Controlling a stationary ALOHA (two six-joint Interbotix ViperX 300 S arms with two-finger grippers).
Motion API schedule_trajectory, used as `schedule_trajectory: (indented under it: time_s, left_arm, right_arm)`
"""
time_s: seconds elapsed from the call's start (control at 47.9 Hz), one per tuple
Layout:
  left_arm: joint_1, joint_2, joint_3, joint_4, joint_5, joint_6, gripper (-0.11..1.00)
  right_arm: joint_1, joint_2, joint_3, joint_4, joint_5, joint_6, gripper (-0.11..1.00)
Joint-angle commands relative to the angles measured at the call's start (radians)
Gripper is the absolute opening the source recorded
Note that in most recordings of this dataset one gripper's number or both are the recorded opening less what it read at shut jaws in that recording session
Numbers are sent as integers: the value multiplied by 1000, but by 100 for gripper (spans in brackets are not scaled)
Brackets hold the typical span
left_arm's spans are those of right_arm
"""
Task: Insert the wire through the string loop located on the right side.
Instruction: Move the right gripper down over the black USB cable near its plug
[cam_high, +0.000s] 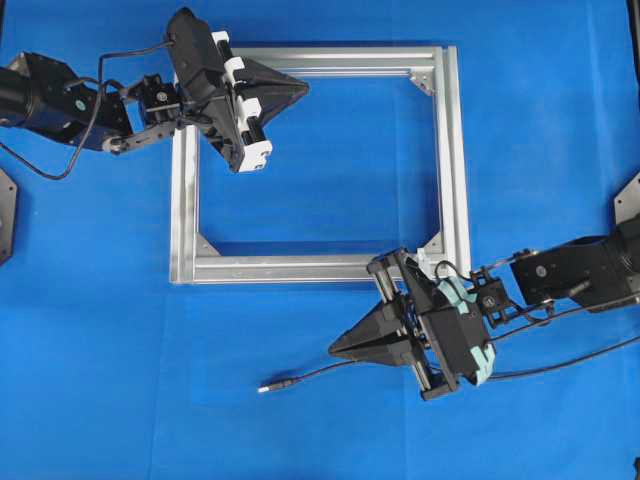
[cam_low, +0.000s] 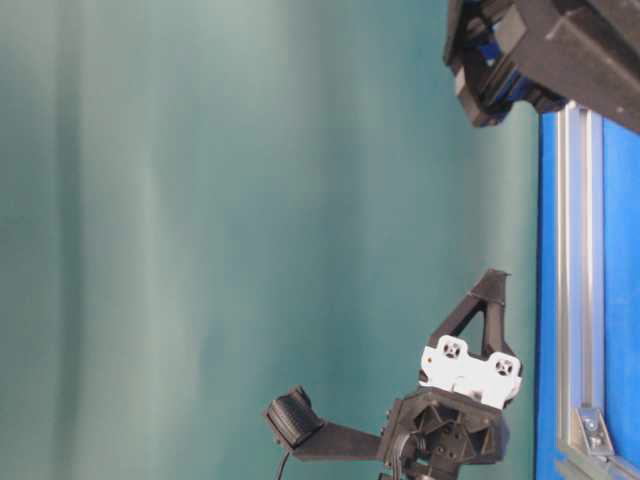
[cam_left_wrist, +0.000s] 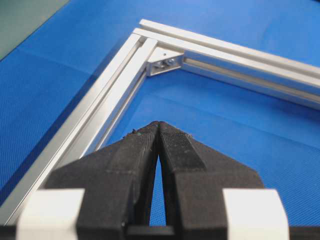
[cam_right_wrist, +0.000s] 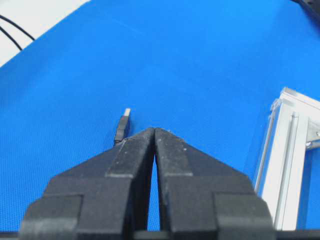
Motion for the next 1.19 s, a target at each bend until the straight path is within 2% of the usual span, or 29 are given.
schedule_trajectory:
  time_s: [0.0, 0.104, 0.272, 0.585, 0.669, 0.731, 0.919, 0.982, 1.003, 1.087, 1.17]
  left_arm:
    - [-9, -38, -18, 18, 3, 2, 0]
    - [-9, -43, -15, 18, 12, 2, 0]
    - [-17, -43, -14, 18, 12, -5, 0]
    - [-25, -43, -12, 18, 12, -8, 0]
    - [-28, -43, -12, 18, 12, -8, 0]
    - [-28, -44, -9, 18, 12, -8, 0]
    - [-28, -46, -3, 18, 14, -8, 0]
    - [-28, -46, -2, 18, 12, -8, 0]
    - [-28, -48, -2, 17, 12, -8, 0]
    - [-28, -48, -2, 18, 12, -8, 0]
    - [-28, -48, 0, 18, 12, -8, 0]
  right_arm:
    - [29, -28, -26, -3, -8, 8, 0]
    - [38, -26, -51, -3, 11, 8, -5]
    - [38, -26, -60, 5, 60, 15, -6]
    - [48, -25, -63, 5, 78, 104, -3]
    - [49, -21, -72, 5, 97, 123, 5]
    - [49, -14, -86, 15, 124, 132, 18]
    - [49, 12, -130, 37, 193, 130, 74]
    - [49, 18, -138, 38, 199, 130, 88]
    - [49, 18, -140, 40, 199, 130, 91]
    - [49, 29, -140, 55, 199, 130, 85]
    - [49, 57, -141, 81, 195, 130, 86]
